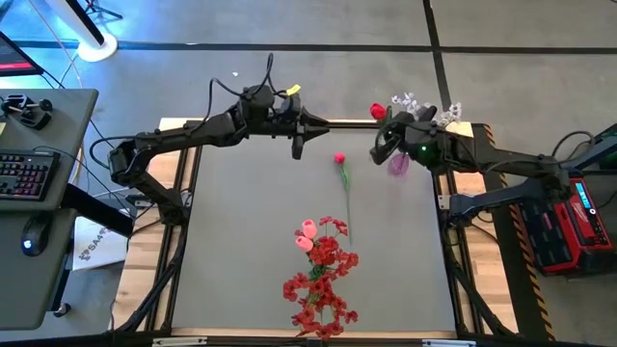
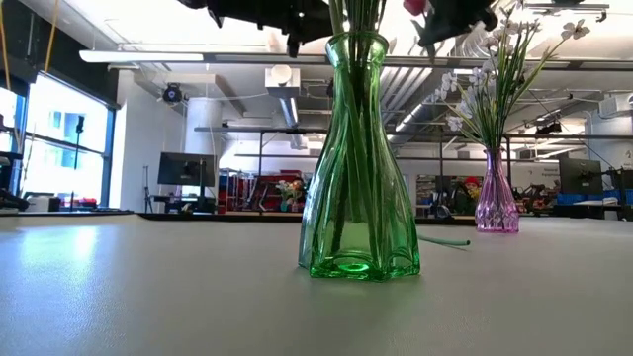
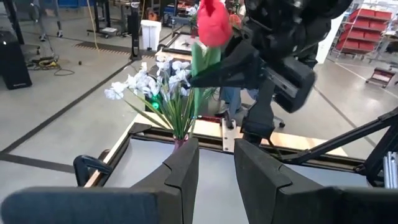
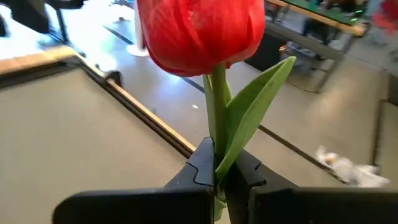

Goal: Sort flowers into vase by color
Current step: Put the left red flower into the purple vase

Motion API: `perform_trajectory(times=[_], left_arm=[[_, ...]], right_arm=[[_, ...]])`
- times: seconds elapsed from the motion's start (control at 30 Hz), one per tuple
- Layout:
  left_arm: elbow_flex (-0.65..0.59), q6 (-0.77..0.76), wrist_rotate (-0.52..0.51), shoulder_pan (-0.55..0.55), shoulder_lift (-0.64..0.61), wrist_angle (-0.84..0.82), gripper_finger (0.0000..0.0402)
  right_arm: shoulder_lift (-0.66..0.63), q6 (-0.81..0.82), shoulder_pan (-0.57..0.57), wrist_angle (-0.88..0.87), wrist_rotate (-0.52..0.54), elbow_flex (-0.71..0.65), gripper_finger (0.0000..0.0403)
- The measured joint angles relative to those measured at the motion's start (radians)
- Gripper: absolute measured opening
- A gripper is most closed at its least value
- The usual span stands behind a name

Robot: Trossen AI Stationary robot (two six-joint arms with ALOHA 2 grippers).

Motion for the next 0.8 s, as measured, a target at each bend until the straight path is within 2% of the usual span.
perform_trajectory(times=[0.23,0.47,0.8], left_arm=[[0.0,0.011,-0.002,0.003,0.0,-0.003,0.009],[0.0,0.021,-0.002,0.015,0.0,-0.004,0.009],[0.0,0.02,-0.002,0.019,0.0,-0.004,0.009]], right_arm=[[-0.007,-0.035,0.0,-0.167,0.134,0.083,0.0],[-0.007,-0.009,0.0,-0.326,0.157,0.184,0.0],[-0.008,0.025,0.0,-0.382,0.163,0.205,0.0]])
